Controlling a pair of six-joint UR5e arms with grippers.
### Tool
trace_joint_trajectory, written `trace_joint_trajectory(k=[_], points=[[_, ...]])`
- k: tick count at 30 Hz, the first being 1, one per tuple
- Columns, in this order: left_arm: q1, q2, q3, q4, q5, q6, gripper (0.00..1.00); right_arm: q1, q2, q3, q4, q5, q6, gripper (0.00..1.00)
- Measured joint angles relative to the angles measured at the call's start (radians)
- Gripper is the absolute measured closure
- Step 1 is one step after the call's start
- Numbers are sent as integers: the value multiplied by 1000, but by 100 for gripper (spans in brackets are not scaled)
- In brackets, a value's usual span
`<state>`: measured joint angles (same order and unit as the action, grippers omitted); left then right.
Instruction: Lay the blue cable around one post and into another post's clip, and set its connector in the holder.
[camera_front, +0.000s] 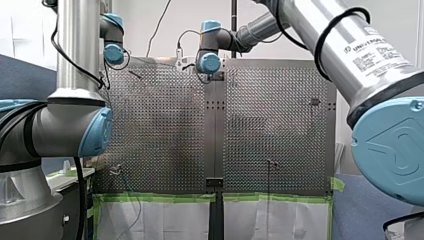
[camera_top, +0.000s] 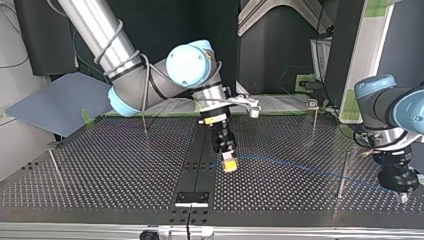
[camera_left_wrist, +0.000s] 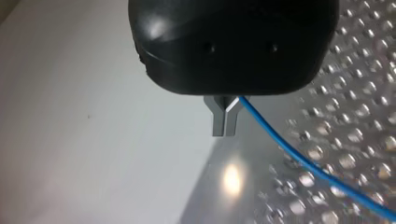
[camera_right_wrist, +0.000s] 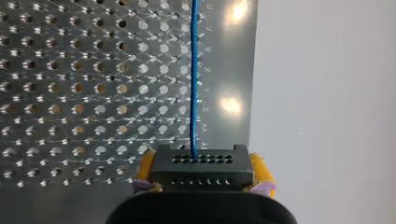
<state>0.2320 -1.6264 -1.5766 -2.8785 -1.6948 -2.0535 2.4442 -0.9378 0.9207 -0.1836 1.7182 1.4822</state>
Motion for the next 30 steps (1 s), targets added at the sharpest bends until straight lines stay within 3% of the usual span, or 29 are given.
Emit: trace_joint_trajectory(k=[11, 22, 30], points=[[15, -39, 0, 2, 29, -17, 100, -6, 16, -98, 8, 19, -2, 85], [16, -79, -12, 17, 53, -38, 100, -20, 35, -107, 25, 50, -3, 85], [13, -117, -42, 40, 61, -68, 100, -26, 58, -103, 73, 70, -4, 85]])
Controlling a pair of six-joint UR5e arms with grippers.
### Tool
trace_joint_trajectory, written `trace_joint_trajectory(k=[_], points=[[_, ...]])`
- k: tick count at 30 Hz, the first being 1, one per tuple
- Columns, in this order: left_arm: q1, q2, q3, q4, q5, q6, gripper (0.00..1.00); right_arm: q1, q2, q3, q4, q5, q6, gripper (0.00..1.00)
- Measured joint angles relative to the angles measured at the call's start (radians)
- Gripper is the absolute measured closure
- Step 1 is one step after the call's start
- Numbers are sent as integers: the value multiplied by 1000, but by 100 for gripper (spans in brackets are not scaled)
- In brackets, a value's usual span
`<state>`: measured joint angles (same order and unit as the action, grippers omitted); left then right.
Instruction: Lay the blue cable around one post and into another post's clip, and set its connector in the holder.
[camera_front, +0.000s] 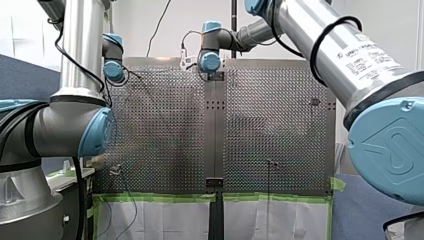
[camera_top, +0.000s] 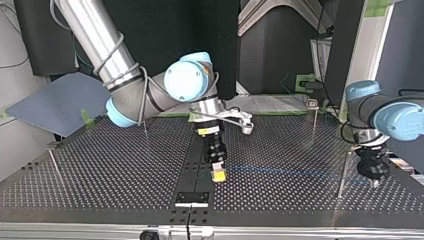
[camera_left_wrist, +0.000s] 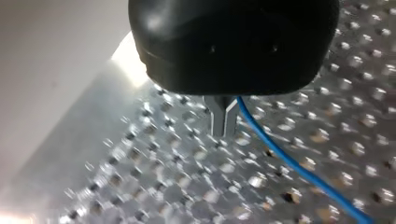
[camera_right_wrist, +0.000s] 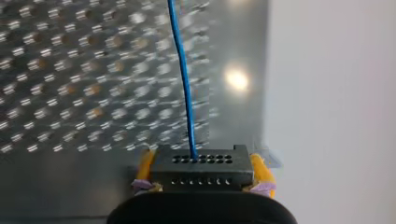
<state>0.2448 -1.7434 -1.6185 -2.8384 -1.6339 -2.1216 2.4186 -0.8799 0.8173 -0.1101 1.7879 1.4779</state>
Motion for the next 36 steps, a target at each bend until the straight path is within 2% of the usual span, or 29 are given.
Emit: trace_joint_trajectory(k=[5, 19, 20, 21, 22, 24, 26, 36], points=[[-3, -3, -23, 35, 9, -27, 100, -8, 6, 25, 1, 19, 0, 85], [0, -4, -51, 70, 10, -76, 100, -38, 9, 93, -35, 25, 4, 85], [2, -4, -59, 79, 9, -85, 96, -40, 9, 98, -37, 25, 3, 85], [3, -4, -65, 87, 7, -92, 86, -42, 9, 102, -38, 25, 3, 85], [4, -4, -70, 94, 4, -101, 86, -44, 9, 106, -39, 25, 3, 85], [6, -4, -78, 112, -4, -120, 74, -48, 9, 113, -40, 25, 2, 85], [6, -4, -83, 122, -8, -138, 70, -51, 9, 118, -42, 25, 2, 85], [1, -4, -85, 134, 17, -159, 70, -67, 11, 146, -52, 25, 3, 85]])
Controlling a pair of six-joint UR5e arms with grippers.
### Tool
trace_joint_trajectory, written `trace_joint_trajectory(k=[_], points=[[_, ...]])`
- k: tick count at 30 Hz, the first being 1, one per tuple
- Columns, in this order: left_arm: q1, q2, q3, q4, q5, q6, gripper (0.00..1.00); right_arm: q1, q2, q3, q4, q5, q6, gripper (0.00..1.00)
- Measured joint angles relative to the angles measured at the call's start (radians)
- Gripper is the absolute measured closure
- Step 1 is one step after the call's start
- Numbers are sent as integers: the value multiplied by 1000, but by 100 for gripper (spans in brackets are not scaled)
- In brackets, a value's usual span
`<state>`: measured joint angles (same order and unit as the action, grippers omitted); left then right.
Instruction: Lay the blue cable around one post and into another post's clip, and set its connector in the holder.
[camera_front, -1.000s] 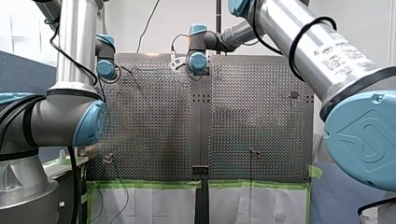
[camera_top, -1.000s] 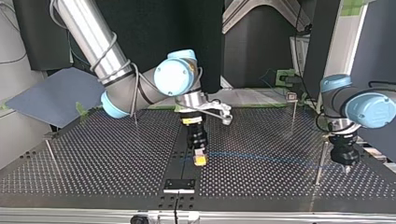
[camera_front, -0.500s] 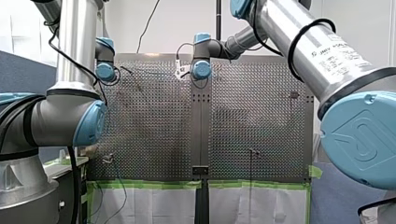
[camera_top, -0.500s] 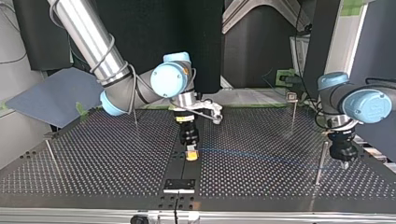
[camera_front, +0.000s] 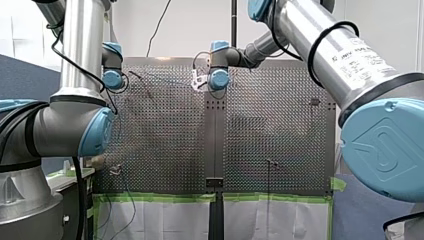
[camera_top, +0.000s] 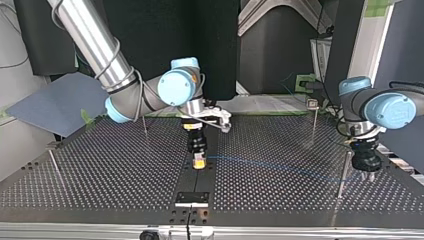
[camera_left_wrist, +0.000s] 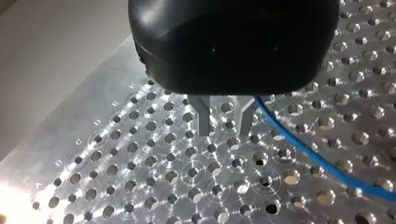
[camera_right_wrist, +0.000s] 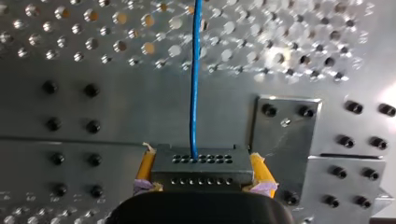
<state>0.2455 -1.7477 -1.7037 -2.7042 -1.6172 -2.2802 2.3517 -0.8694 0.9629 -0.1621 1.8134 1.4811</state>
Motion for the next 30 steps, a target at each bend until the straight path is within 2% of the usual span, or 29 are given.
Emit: trace_joint_trajectory(k=[4, 5, 6, 7, 8, 9, 10, 11, 16, 22, 25, 30], points=[[-2, 0, 0, 8, 25, -3, 70, -9, 0, 20, -8, 1, 1, 85], [-2, 0, 0, 8, 31, -3, 64, -11, 0, 25, -10, 1, 1, 85], [-2, 0, 0, 9, 33, -3, 51, -14, 0, 29, -13, 1, 2, 85], [-2, 0, -1, 9, 33, -3, 51, -16, 0, 34, -17, 1, 3, 85], [-2, 0, -1, 10, 33, -3, 39, -19, 0, 41, -23, 1, 5, 85], [-2, 0, -1, 12, 36, -3, 12, -22, 0, 48, -29, 1, 5, 85], [-3, 0, -1, 14, 37, -3, 12, -24, 0, 54, -35, 1, 6, 85], [-2, 0, -2, 20, 45, -3, 0, -27, 0, 64, -44, 1, 7, 85], [5, 1, -33, 49, 82, -25, 0, -40, 0, 112, -75, 1, 9, 85], [6, 1, -73, 89, 75, -76, 0, -56, 0, 171, -111, 7, 17, 85], [5, 1, -78, 98, 79, -89, 0, -66, 0, 194, -131, 9, 31, 85], [2, 1, -80, 101, 91, -95, 0, -86, 0, 236, -173, 10, 70, 85]])
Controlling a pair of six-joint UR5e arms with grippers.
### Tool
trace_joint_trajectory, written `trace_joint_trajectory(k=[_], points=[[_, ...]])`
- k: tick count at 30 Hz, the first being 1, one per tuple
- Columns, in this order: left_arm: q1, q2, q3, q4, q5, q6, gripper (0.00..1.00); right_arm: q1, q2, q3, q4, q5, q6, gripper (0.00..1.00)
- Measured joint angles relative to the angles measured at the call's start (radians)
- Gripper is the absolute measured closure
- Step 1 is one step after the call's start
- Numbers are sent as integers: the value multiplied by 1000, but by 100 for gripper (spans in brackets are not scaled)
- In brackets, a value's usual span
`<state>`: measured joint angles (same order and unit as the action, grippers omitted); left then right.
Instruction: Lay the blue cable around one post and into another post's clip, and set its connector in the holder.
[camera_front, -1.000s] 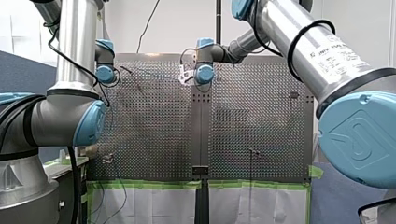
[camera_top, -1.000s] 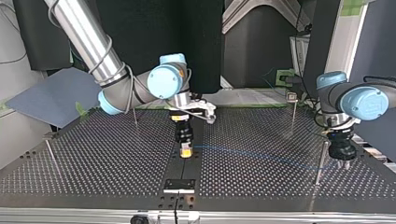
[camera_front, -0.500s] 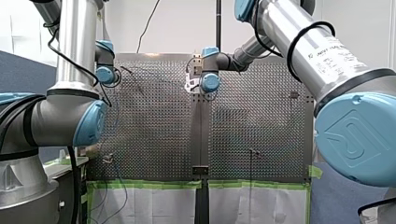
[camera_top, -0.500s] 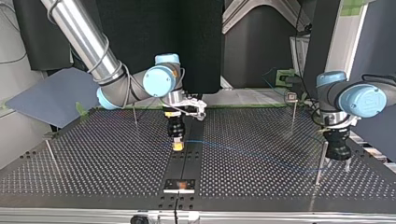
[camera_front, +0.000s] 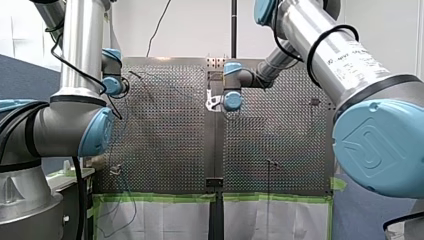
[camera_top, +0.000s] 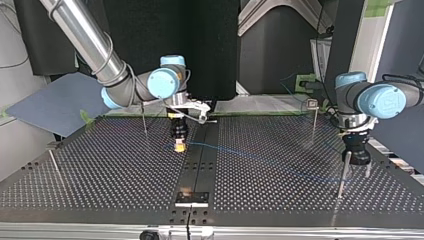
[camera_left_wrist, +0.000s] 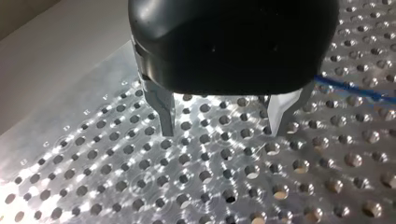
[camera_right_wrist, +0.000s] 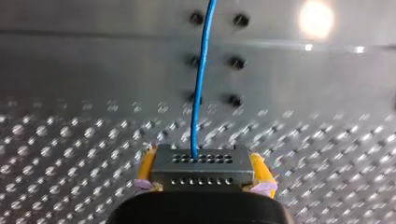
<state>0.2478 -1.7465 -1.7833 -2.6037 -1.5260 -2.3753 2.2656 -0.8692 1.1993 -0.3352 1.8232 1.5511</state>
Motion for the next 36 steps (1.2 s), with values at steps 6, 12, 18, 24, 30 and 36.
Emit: trace_joint_trajectory(k=[6, 12, 18, 24, 30, 36], points=[[-3, 0, 0, 0, 6, -1, 0, -26, 0, 52, -52, 4, 39, 85], [-9, 0, 0, 0, 6, 2, 0, -51, 0, 104, -104, 20, 77, 85], [-17, 0, 0, 1, 0, 5, 0, -74, 0, 158, -158, 47, 103, 85], [-20, -1, 0, 18, -1, 4, 0, -97, 0, 210, -210, 96, 112, 85], [-21, -1, 0, 24, -1, 0, 0, -131, 0, 264, -264, 149, 116, 85], [-26, -1, 0, 24, -3, -1, 0, -182, 0, 319, -319, 189, 122, 85]])
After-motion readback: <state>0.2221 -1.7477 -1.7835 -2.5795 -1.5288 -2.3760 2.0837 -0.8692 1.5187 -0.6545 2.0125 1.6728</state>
